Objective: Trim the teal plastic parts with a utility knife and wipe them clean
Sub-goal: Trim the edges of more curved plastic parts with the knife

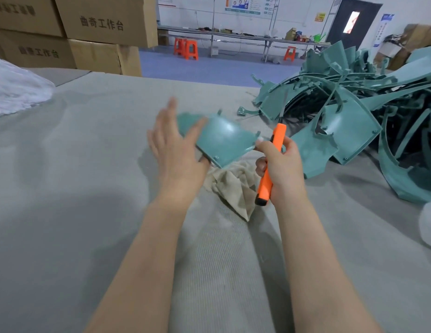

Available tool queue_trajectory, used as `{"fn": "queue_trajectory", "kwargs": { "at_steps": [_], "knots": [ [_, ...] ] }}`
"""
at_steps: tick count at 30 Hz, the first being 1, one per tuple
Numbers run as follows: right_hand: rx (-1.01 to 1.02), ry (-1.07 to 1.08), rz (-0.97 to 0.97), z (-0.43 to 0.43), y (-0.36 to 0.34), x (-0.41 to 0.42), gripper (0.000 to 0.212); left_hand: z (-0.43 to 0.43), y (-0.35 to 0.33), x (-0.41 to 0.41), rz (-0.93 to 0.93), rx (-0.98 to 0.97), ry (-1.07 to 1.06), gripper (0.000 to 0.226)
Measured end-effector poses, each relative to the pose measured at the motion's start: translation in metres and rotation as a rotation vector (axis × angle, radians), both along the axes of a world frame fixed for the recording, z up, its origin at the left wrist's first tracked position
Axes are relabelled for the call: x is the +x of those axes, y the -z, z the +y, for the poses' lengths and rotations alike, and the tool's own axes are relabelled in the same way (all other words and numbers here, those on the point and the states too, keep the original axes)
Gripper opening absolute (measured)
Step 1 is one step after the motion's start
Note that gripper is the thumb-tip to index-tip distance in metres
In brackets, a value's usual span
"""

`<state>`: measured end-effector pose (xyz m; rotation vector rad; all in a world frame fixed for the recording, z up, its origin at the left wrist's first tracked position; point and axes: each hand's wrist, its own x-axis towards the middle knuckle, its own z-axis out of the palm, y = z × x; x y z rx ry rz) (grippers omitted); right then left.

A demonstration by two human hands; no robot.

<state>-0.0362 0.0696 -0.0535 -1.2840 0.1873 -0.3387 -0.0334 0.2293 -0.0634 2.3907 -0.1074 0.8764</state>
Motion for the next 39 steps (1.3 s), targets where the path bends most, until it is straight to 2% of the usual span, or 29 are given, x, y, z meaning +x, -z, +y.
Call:
{"fn": "queue_trajectory", "kwargs": {
  "at_steps": [2, 3, 5, 6, 7, 10, 13, 17, 20, 23, 27, 29, 33, 39],
  "knots": [
    [0.007, 0.01, -0.033, 0.0, -0.002, -0.001, 0.038, 0.003, 0.001, 0.002, 0.025, -0.394, -0.103, 0.072],
    [-0.008, 0.014, -0.053, 0.0, -0.002, -0.002, 0.04, 0.006, 0.0, 0.004, 0.082, -0.683, -0.056, 0.073],
    [-0.047, 0.006, -0.094, 0.004, -0.002, -0.002, 0.038, 0.004, -0.003, 0.006, 0.239, -1.389, 0.212, 0.064],
    [-0.075, 0.004, -0.107, 0.007, -0.001, -0.002, 0.035, 0.002, -0.003, 0.005, 0.314, -1.673, 0.393, 0.061],
    [-0.114, 0.007, -0.115, 0.01, 0.0, -0.002, 0.031, -0.001, -0.002, 0.003, 0.362, -1.814, 0.532, 0.065],
    [-0.18, 0.032, -0.117, 0.017, 0.004, 0.0, 0.027, -0.012, 0.0, -0.003, 0.367, -1.843, 0.749, 0.072],
    [-0.262, 0.09, -0.098, 0.016, 0.006, 0.003, 0.034, -0.016, -0.002, -0.005, 0.41, -1.826, 0.868, 0.059],
    [-0.303, 0.017, -0.137, 0.016, 0.006, 0.0, 0.038, -0.02, 0.007, 0.0, 0.521, -1.822, 0.612, 0.014],
    [-0.199, -0.064, -0.173, 0.016, 0.003, -0.003, 0.026, -0.008, 0.008, 0.005, 0.462, -1.934, 0.47, 0.003],
    [-0.082, -0.056, -0.154, 0.009, -0.001, -0.004, 0.018, 0.012, 0.008, 0.01, 0.326, -2.019, 0.452, 0.002],
    [-0.147, 0.007, -0.124, -0.004, 0.003, 0.0, 0.027, 0.025, 0.009, 0.011, 0.21, -2.086, 0.458, 0.005],
    [-0.134, 0.045, -0.079, -0.008, 0.005, 0.002, 0.029, 0.026, 0.01, 0.012, 0.209, -2.092, 0.446, 0.006],
    [0.04, 0.033, 0.03, -0.012, 0.007, 0.004, 0.029, 0.028, 0.014, 0.012, 0.25, -2.1, 0.415, 0.012],
    [-0.05, 0.045, 0.091, -0.012, 0.014, 0.007, 0.04, 0.029, 0.017, 0.014, 0.367, -2.02, 0.404, 0.008]
  ]
}}
